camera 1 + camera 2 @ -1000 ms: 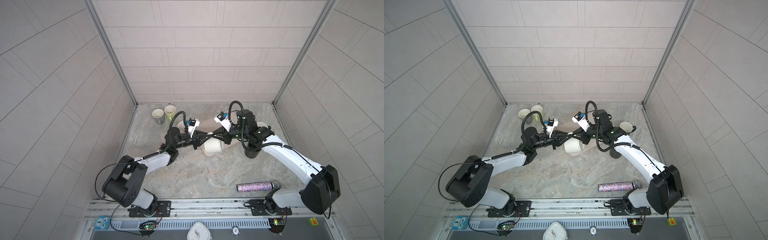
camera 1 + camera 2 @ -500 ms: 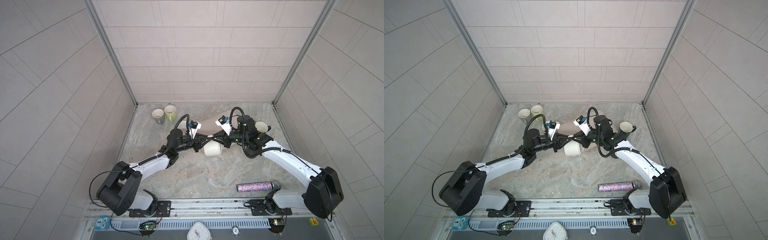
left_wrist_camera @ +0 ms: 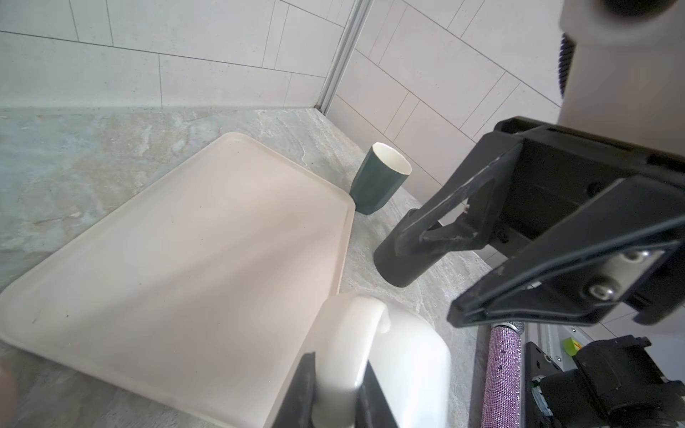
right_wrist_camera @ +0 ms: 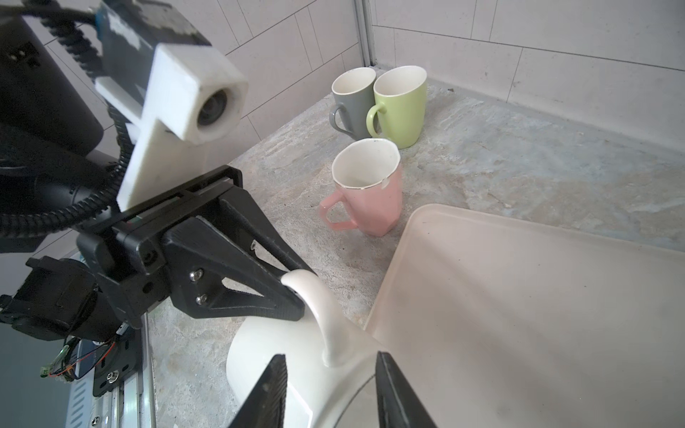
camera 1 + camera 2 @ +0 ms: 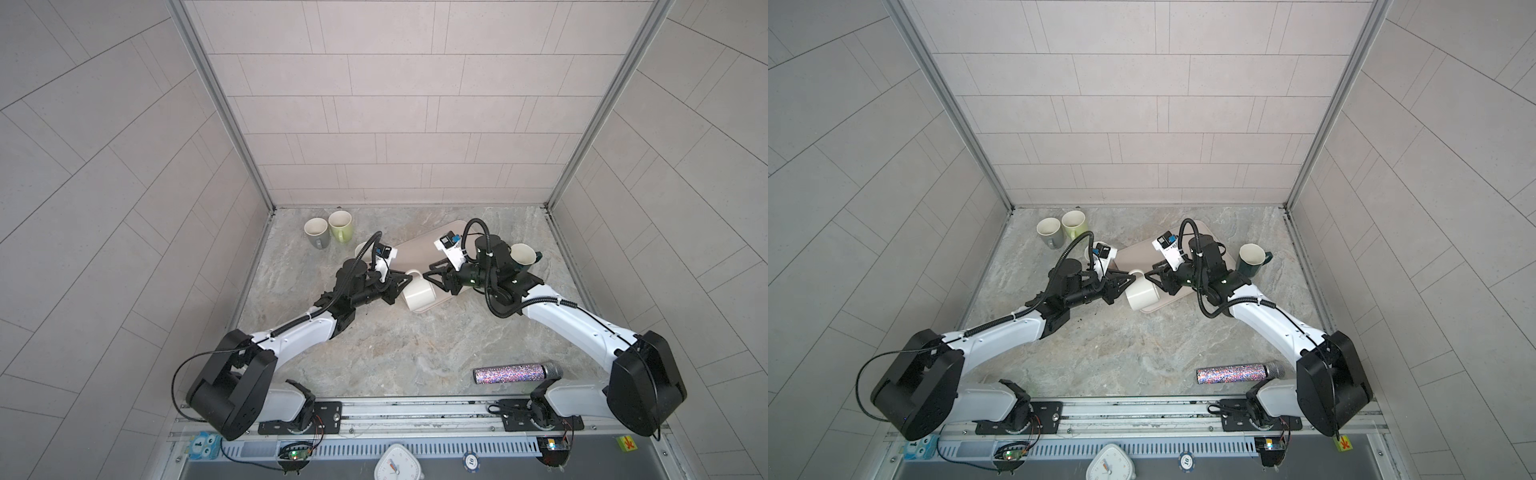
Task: Turn the mug right side up
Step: Place the mug at the center of the table.
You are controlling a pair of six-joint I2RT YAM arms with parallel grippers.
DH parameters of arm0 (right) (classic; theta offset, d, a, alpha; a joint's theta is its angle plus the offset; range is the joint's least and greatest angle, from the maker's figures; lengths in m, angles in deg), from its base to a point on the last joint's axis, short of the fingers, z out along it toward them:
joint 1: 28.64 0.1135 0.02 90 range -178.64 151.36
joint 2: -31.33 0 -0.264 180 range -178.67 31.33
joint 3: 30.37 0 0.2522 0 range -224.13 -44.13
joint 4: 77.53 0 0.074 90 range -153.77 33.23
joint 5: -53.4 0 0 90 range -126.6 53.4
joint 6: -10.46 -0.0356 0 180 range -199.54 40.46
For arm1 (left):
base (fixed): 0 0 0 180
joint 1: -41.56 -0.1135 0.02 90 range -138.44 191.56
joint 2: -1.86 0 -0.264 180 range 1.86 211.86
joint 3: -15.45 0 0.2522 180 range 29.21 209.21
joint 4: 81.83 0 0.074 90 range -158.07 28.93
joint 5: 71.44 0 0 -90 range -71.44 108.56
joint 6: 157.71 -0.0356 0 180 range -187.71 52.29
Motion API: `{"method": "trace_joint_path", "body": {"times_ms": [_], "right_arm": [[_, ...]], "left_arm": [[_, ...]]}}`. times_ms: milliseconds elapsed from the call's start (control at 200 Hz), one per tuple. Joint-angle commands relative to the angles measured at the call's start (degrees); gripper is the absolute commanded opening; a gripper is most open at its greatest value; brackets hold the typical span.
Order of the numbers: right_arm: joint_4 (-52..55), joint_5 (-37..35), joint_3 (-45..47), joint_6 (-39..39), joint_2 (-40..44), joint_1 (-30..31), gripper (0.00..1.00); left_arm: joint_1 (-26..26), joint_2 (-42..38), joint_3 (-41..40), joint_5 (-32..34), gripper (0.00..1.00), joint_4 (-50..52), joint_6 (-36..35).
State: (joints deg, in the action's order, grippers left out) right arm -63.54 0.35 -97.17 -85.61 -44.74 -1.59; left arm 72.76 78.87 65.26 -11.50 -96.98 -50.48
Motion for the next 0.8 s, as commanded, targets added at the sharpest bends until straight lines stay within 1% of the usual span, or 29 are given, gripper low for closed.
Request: {"method": "trace_joint_path", "body": {"times_ms": [0, 70, 145, 205, 260, 405, 495, 661, 796], "right_arm": [[-1.29, -2.34, 0.04, -0.69, 0.81, 0.10, 0.41], [-0.42, -4.91, -0.05, -1.14, 1.75, 0.11, 0.41], [0.71, -10.34, 0.14, -2.56, 3.32, 0.04, 0.41], [3.23, -14.49, 0.21, -3.23, 4.77, 0.06, 0.41], [5.15, -16.88, 0.68, -3.67, 6.36, 0.06, 0.41], [8.18, -18.36, 3.05, -4.23, 11.56, 0.09, 0.41], [9.27, -19.42, 4.31, -4.56, 14.71, 0.10, 0.41], [12.04, -20.69, 4.45, -5.20, 16.81, 0.11, 0.41], [11.52, -20.74, 5.12, -5.40, 17.10, 0.17, 0.41]], "left_arm": [[0.04, -3.97, 1.38, 1.68, 0.00, -0.97, -0.24], [0.83, -6.09, 2.70, 3.66, 0.00, 4.63, -1.47], [2.31, -8.05, 3.91, 7.56, 0.00, 11.22, -2.66], [3.05, -8.29, 5.70, 10.12, 0.00, 18.72, -2.83], [3.49, -8.41, 7.38, 12.98, 0.00, 25.85, -3.25], [3.76, -11.02, 11.09, 24.16, 0.00, 43.67, -3.24], [3.71, -10.79, 13.90, 31.03, 0.00, 53.38, -3.87], [3.63, -7.22, 19.03, 37.01, 0.00, 66.87, -2.14], [3.62, -2.77, 23.96, 40.70, 0.00, 77.03, -2.36]]}}
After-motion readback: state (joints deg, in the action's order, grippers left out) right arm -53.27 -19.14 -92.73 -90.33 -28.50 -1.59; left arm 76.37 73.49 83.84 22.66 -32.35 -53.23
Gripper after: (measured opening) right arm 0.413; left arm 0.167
